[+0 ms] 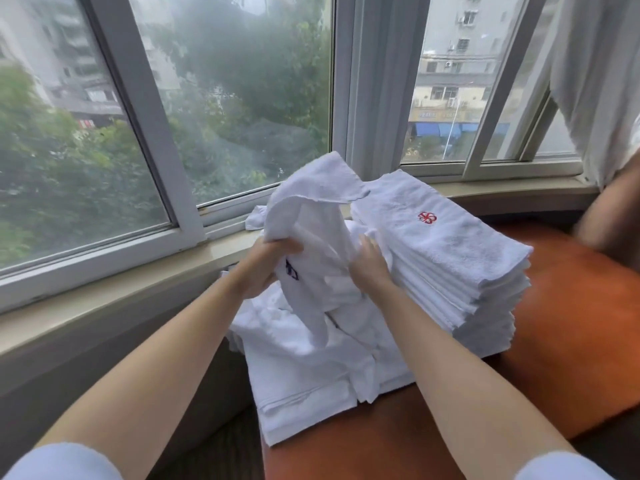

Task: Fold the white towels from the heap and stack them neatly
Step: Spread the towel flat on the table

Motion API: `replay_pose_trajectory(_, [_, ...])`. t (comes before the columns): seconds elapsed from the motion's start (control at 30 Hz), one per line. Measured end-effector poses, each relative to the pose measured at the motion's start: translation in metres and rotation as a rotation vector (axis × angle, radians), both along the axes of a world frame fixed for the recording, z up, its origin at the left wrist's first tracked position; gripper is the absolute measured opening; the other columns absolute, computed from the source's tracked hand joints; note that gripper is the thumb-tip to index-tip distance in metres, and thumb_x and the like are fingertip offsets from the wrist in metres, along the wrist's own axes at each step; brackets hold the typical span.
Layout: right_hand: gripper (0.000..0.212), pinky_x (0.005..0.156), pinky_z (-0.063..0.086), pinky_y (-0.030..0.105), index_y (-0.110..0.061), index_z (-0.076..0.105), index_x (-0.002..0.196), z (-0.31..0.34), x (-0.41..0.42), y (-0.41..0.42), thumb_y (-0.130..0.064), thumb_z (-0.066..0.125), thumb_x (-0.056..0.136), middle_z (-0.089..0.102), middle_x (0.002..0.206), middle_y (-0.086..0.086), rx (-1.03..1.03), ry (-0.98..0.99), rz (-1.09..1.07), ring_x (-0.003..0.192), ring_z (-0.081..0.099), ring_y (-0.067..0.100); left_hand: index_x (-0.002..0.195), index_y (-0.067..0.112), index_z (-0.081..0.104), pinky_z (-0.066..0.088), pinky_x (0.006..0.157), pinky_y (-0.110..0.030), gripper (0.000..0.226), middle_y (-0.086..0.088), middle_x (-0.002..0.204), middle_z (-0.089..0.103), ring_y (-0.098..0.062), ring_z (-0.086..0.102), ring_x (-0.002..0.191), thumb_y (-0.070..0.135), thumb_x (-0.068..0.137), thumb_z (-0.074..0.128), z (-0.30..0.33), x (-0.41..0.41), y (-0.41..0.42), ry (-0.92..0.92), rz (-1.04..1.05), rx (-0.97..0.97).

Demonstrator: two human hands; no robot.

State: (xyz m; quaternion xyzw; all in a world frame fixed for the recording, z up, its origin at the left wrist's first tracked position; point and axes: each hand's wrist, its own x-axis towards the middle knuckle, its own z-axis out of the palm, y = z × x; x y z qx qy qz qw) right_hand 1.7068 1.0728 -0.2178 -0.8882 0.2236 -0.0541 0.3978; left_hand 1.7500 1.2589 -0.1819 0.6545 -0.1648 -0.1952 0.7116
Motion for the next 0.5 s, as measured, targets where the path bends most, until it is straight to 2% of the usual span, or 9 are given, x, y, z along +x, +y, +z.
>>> replay_pose_trajectory(0.03, [0.059,0.109,0.032,0.041,-0.021,0.037,0.144,-0.016,-0.006,0.0,-0.012,0.052,0.088,0.041,0.143,0.009,-0.113,0.143,0.08,0.136,0.034,0.031,0.1,0.008,0.065,0.057,0.068,-0.029,0.034,-0.008,0.086,0.071,-0.02,0.069,0.079,0.022,0.069,0.066,0.004,-0.002,0.005,0.07,-0.045,-0.087])
replay_pose_trajectory(0.1, [0.046,0.109,0.031,0.045,-0.021,0.051,0.134,-0.038,-0.017,0.01,-0.023,0.057,0.089,0.049,0.138,0.007,-0.215,0.336,0.199,0.134,0.036,0.032,0.114,0.006,0.064,0.057,0.076,-0.032,0.051,-0.01,0.099,0.07,-0.022,0.068,0.09,0.037,0.073,0.064,0.013,0.0,0.011,0.156,-0.098,-0.207])
replay_pose_trajectory(0.17, [0.038,0.105,0.038,0.038,-0.012,0.055,0.132,-0.042,-0.029,0.022,-0.022,0.055,0.094,0.053,0.138,0.009,-0.139,0.376,0.396,0.128,0.046,0.028,0.113,0.007,0.064,0.058,0.08,-0.039,0.049,-0.011,0.1,0.07,-0.023,0.067,0.092,0.043,0.085,0.047,0.015,0.003,0.01,0.176,-0.067,-0.235])
replay_pose_trajectory(0.23, [0.033,0.085,0.052,0.029,-0.009,0.055,0.129,-0.031,-0.042,0.032,-0.016,0.053,0.098,0.061,0.124,0.006,0.123,0.405,0.526,0.107,0.063,0.02,0.106,0.01,0.065,0.056,0.084,-0.043,0.037,-0.01,0.096,0.066,-0.024,0.063,0.091,0.033,0.091,0.04,0.01,0.004,0.004,0.193,0.038,-0.136])
replay_pose_trajectory(0.3, [0.022,0.056,0.052,0.023,-0.019,0.057,0.117,-0.009,-0.051,0.034,-0.013,0.053,0.096,0.065,0.096,0.0,0.304,0.439,0.536,0.075,0.066,0.012,0.109,0.013,0.057,0.051,0.072,-0.032,0.023,-0.007,0.093,0.056,-0.02,0.055,0.084,0.013,0.092,0.043,-0.004,0.0,0.001,0.103,0.1,0.114])
replay_pose_trajectory(0.37, [0.011,0.046,0.043,0.015,-0.02,0.059,0.101,0.011,-0.055,0.031,-0.014,0.057,0.092,0.061,0.08,-0.004,0.279,0.309,0.473,0.063,0.059,0.007,0.109,0.014,0.055,0.048,0.062,-0.02,0.025,-0.001,0.09,0.056,-0.016,0.055,0.084,-0.001,0.09,0.047,-0.02,-0.006,0.001,-0.015,0.041,0.337])
replay_pose_trajectory(0.4, [0.006,0.044,0.04,0.014,-0.019,0.06,0.093,0.016,-0.054,0.028,-0.014,0.057,0.092,0.059,0.074,-0.004,0.332,0.175,0.4,0.059,0.056,0.006,0.103,0.014,0.056,0.049,0.059,-0.017,0.019,0.001,0.089,0.058,-0.016,0.058,0.084,0.001,0.089,0.052,-0.027,-0.011,0.003,0.001,0.004,0.38])
replay_pose_trajectory(0.43, [0.009,0.046,0.04,0.016,-0.018,0.062,0.09,0.019,-0.054,0.024,-0.011,0.056,0.093,0.058,0.07,-0.003,0.455,0.038,0.291,0.056,0.055,0.006,0.093,0.015,0.056,0.049,0.057,-0.015,0.011,0.004,0.086,0.059,-0.013,0.061,0.08,0.009,0.085,0.057,-0.033,-0.017,0.005,0.055,-0.024,0.388])
replay_pose_trajectory(0.5, [0.02,0.051,0.041,0.023,-0.016,0.062,0.104,0.017,-0.055,0.017,-0.003,0.051,0.093,0.058,0.073,0.001,0.761,-0.186,0.035,0.057,0.053,0.01,0.083,0.024,0.055,0.049,0.059,-0.016,0.011,0.005,0.085,0.06,-0.006,0.061,0.07,0.026,0.073,0.058,-0.046,-0.022,0.008,0.085,-0.026,0.433])
